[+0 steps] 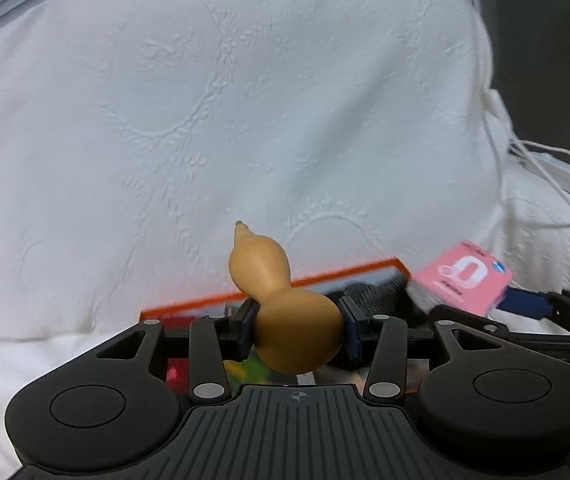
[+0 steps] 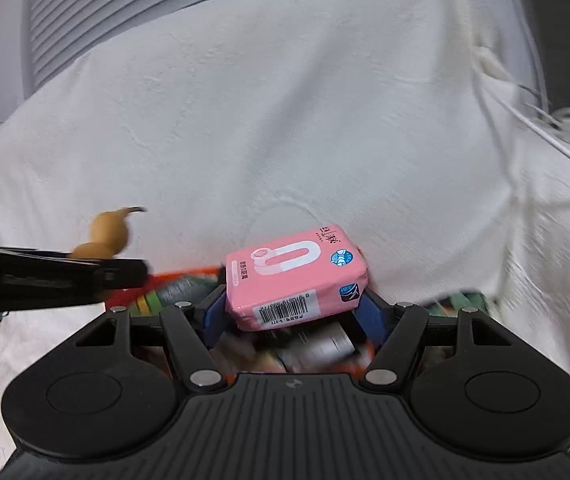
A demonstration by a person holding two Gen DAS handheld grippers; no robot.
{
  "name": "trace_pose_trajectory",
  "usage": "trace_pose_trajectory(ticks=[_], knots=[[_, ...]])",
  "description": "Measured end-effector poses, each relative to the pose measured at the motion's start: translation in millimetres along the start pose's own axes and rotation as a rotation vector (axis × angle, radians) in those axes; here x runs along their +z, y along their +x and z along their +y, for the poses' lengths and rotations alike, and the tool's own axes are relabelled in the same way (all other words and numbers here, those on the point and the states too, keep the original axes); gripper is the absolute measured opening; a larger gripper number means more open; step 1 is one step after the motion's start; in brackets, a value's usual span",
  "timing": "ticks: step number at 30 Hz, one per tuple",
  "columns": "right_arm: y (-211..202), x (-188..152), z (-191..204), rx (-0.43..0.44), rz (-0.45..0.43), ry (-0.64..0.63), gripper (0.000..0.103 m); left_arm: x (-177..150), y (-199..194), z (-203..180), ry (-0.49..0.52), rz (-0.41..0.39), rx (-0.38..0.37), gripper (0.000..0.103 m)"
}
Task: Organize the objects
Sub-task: 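Lift the gourd with the left tool while the right tool lifts the pink packet, then lower gourd and pink packet into the orange box and open both tools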
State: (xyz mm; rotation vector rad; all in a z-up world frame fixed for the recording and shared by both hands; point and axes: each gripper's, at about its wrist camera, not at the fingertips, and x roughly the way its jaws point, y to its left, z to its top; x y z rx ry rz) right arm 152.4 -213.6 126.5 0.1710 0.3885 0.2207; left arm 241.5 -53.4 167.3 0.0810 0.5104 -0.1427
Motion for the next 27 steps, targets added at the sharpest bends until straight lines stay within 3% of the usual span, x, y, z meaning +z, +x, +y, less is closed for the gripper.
trace_pose_trajectory(ticks=[6, 13, 19, 24, 27], knots=[[75, 16, 3, 0.007, 0.016, -0.088, 0.072, 9, 71, 18, -0.055, 0.082, -0.024, 0.102], [143, -1, -18, 0.006, 0.183, -0.052, 0.076, -6, 123, 19, -0.101, 0.202, -0.04, 0.103], [125, 2, -24, 0.019, 0.19, -0.059, 0.095, -4, 94, 7, -0.058, 0.142, -0.013, 0.103], [83, -2, -21, -0.01, 0.167, -0.08, 0.099, -7, 41, 5, -0.046, 0.06, 0.028, 0.103], [51, -9, -24, -0.051, 0.138, -0.05, 0.099, -25, 12, 8, -0.073, 0.052, 0.067, 0.103]])
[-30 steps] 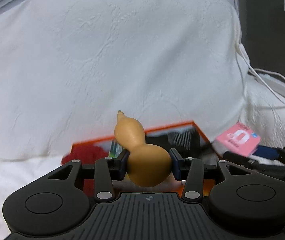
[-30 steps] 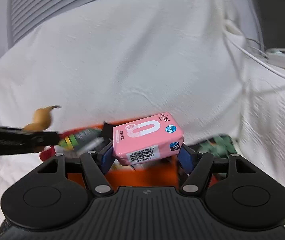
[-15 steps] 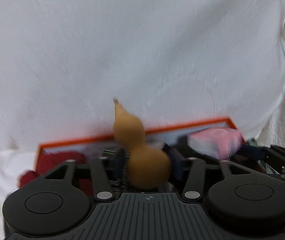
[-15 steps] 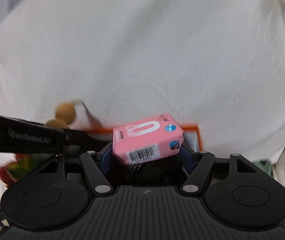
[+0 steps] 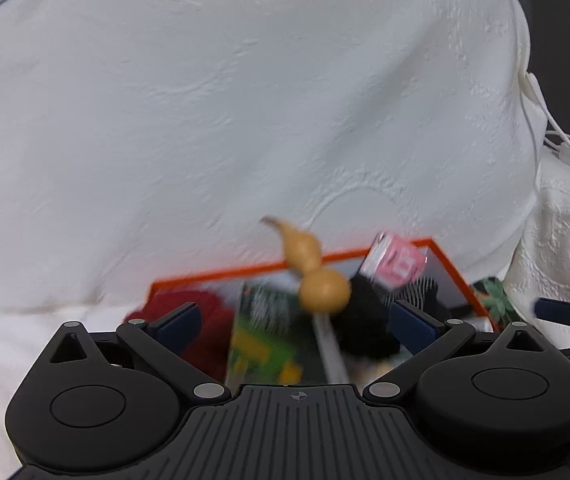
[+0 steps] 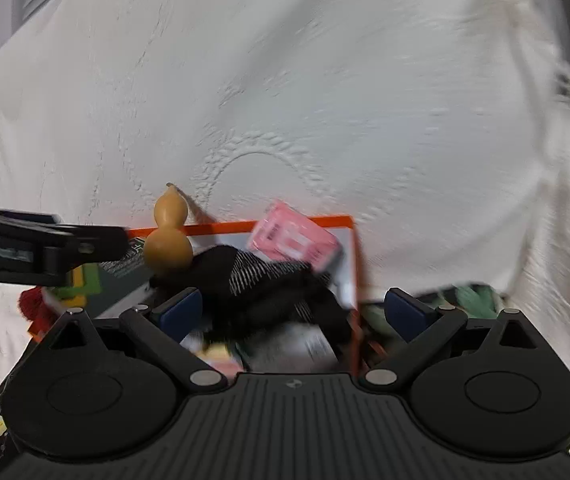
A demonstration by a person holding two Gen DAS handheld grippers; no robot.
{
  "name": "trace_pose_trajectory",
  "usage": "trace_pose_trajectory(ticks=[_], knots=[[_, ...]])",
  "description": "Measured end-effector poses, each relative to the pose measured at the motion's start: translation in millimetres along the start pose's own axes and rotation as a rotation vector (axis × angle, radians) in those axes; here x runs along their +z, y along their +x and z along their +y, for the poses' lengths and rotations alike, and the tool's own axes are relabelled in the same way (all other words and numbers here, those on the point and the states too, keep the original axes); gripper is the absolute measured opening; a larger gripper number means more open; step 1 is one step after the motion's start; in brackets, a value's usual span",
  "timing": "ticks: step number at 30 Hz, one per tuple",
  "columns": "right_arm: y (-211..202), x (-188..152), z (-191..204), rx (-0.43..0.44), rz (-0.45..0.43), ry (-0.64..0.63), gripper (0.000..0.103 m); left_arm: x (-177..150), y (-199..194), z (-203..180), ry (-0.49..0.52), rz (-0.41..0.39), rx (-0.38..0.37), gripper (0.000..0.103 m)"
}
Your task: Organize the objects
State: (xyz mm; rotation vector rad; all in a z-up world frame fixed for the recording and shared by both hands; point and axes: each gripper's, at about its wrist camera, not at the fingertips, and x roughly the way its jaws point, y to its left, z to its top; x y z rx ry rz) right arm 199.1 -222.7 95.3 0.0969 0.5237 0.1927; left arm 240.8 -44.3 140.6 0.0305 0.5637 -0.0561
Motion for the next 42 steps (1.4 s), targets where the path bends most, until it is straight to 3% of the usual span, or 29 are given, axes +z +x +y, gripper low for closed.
trace_pose_trajectory(ticks=[5, 8, 11, 19, 29, 42], knots=[[-49, -38, 0, -0.015, -0.018, 0.08, 0.101, -46, -33, 12, -0.072, 0.025, 0.009, 0.103], [-60, -65, 9, -0.03, 0.037, 0.061, 0.101, -71, -46, 14, -0.082, 0.027, 0.117, 0.103], [-66, -81, 19, -0.042, 0.097, 0.031, 0.101, -92, -44, 12, -0.031, 0.069, 0.215, 0.103], [-58, -96, 39, -0.077, 0.127, -0.043, 0.101, -129, -19, 27, -0.055, 0.154, 0.259, 0.103], [-26, -99, 42, -0.106, 0.183, -0.074, 0.101, -138, 0, 21, -0.009, 0.196, 0.25, 0.103], [-17, -104, 49, -0.112, 0.214, -0.12, 0.102, -142, 4, 16, 0.013, 0.219, 0.222, 0.103]])
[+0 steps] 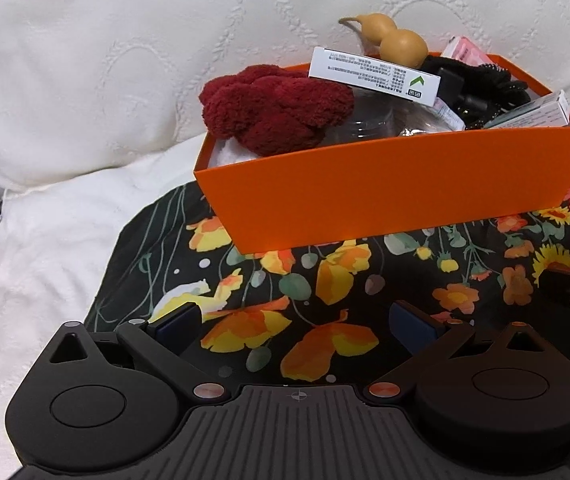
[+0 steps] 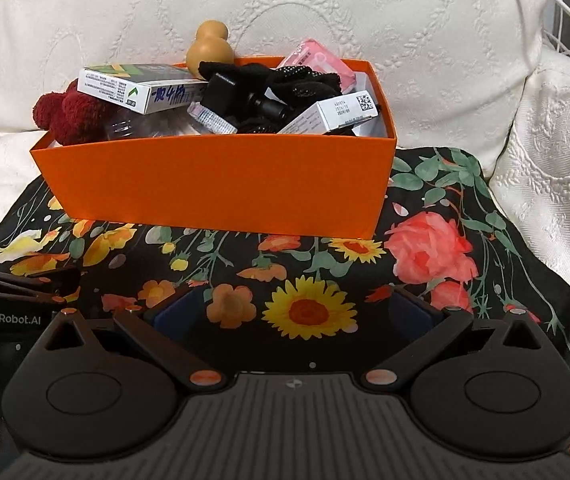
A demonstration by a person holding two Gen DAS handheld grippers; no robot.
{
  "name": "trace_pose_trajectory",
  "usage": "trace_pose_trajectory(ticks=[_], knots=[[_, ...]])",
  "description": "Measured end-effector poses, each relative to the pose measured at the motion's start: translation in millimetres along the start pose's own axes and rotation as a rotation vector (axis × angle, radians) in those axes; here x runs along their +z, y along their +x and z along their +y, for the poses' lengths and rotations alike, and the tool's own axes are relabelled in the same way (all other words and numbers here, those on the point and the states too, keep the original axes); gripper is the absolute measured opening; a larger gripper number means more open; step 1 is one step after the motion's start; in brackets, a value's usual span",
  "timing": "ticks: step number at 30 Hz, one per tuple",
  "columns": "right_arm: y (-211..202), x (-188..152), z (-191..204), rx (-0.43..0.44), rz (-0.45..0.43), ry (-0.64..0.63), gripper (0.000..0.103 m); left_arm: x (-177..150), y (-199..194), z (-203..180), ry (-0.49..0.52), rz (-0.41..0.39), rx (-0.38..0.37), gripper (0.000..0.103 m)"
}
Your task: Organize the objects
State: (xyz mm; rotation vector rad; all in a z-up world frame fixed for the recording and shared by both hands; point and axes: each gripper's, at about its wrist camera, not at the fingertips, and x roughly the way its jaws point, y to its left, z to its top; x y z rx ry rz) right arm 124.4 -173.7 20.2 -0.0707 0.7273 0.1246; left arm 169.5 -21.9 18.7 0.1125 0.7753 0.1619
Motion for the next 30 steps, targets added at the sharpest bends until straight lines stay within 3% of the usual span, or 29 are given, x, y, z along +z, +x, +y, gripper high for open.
trace_pose_trajectory(ticks=[30], knots=[[0.5, -1.9, 2.5, -0.011, 0.016, -0.025, 0.103, -2.4, 6.9, 5.6, -0.032, 0.041, -0.001, 0.103]])
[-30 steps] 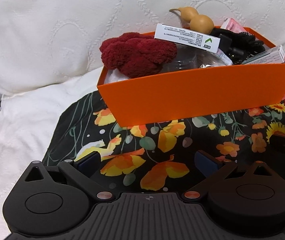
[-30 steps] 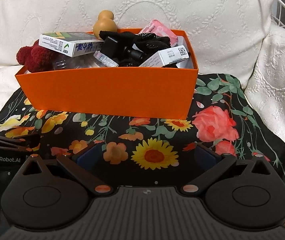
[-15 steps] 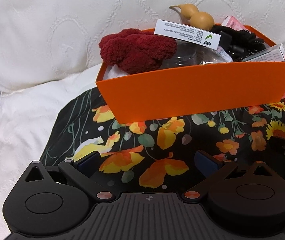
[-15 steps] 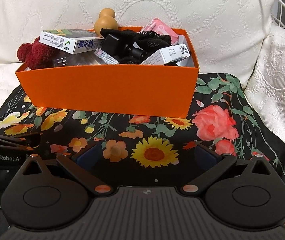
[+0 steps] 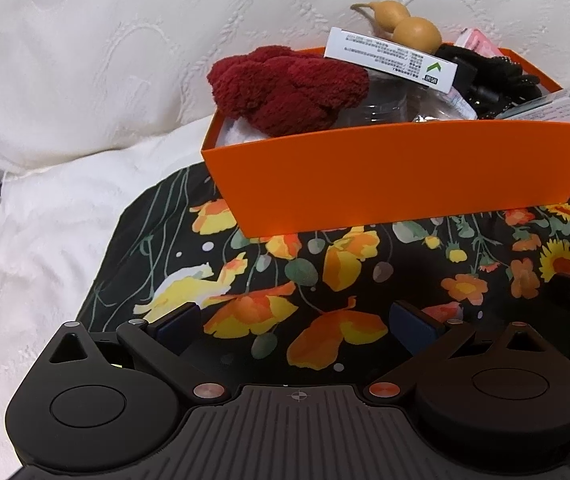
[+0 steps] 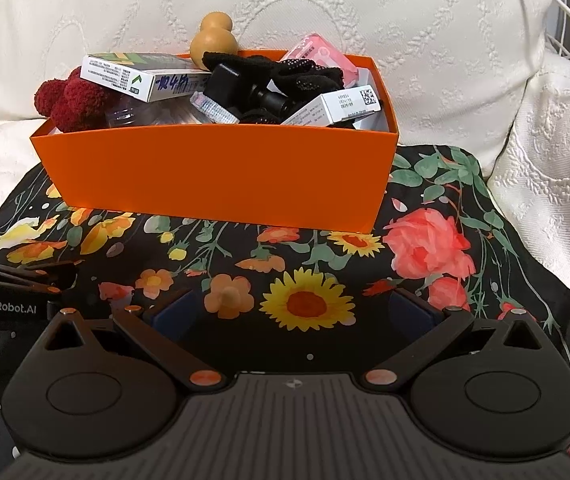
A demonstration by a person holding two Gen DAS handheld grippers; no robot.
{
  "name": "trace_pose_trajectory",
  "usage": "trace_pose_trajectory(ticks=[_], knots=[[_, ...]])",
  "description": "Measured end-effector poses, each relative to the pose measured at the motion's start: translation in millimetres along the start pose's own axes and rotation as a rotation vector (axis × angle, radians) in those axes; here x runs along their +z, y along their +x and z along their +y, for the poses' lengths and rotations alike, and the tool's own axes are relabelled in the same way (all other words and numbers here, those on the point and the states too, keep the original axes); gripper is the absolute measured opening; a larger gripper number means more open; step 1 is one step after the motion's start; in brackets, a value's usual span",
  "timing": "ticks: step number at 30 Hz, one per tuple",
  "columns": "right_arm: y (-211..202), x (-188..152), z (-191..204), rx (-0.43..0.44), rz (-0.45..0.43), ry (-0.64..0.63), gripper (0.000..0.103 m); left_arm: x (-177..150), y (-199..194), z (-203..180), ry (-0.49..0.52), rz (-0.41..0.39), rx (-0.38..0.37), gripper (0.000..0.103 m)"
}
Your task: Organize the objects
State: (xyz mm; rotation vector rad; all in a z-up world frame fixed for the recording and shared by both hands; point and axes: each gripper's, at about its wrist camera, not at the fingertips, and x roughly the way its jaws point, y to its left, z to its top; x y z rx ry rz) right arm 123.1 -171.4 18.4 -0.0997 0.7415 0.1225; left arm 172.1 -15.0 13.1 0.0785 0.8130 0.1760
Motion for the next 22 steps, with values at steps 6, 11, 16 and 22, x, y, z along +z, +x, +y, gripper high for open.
trace_pose_trajectory(ticks=[6, 11, 16, 22], knots=[[-0.2, -1.2, -1.0, 0.002, 0.005, 0.004, 0.103, 0.2, 1.2, 0.5, 0.0, 0.007, 0.003, 0.103], [0.3, -1.1, -0.6, 0.002, 0.01, 0.001, 0.103, 0.4, 2.6, 1.8, -0.005, 0.013, 0.002, 0.103], [1.1, -1.3, -0.1, 0.0, 0.018, -0.002, 0.103, -0.8, 3.5, 2.0, -0.007, 0.019, -0.017, 0.103], [1.7, -1.9, 1.8, 0.002, 0.025, -0.008, 0.103, -0.9, 1.3, -0.7, 0.004, 0.01, -0.01, 0.103]])
